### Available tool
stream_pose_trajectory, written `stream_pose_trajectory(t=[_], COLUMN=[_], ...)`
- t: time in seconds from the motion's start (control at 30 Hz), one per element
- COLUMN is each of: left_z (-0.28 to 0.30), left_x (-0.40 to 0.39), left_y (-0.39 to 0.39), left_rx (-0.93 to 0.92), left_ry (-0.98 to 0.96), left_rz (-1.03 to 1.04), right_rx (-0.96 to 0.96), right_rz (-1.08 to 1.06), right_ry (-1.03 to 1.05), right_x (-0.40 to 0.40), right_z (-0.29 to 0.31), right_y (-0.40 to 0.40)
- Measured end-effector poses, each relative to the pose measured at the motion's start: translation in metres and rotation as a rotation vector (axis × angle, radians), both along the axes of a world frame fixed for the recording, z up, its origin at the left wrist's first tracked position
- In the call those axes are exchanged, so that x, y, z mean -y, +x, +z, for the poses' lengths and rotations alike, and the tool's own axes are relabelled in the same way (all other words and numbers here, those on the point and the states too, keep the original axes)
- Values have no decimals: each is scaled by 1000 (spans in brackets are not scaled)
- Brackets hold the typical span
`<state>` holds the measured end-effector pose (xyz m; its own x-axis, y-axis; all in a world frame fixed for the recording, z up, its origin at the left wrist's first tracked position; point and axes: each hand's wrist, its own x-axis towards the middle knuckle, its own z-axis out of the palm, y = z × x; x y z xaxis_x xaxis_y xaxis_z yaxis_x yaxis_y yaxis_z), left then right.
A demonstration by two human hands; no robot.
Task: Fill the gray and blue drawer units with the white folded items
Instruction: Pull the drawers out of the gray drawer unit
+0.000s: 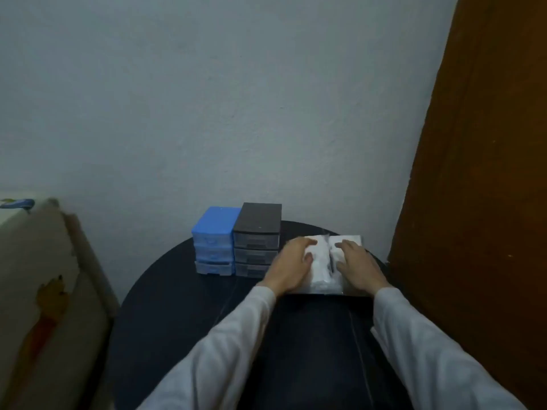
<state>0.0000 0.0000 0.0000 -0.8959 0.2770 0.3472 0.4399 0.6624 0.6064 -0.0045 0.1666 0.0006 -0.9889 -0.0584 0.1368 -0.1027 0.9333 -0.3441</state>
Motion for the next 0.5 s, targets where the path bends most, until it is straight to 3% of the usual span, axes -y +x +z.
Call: stream_pose_trajectory(t=[0.17, 0.5], left_z=[-34, -41], left_x=[-21, -36], left_y=[-24, -89], left_rx=[163, 193], left_ry=[-280, -305], left_rz=[53, 15], right_rx=[168, 81], right_rz=[-75, -219], right_ry=[85, 74], right_x=[-13, -36], right_z=[-21, -35], right_y=[-26, -64])
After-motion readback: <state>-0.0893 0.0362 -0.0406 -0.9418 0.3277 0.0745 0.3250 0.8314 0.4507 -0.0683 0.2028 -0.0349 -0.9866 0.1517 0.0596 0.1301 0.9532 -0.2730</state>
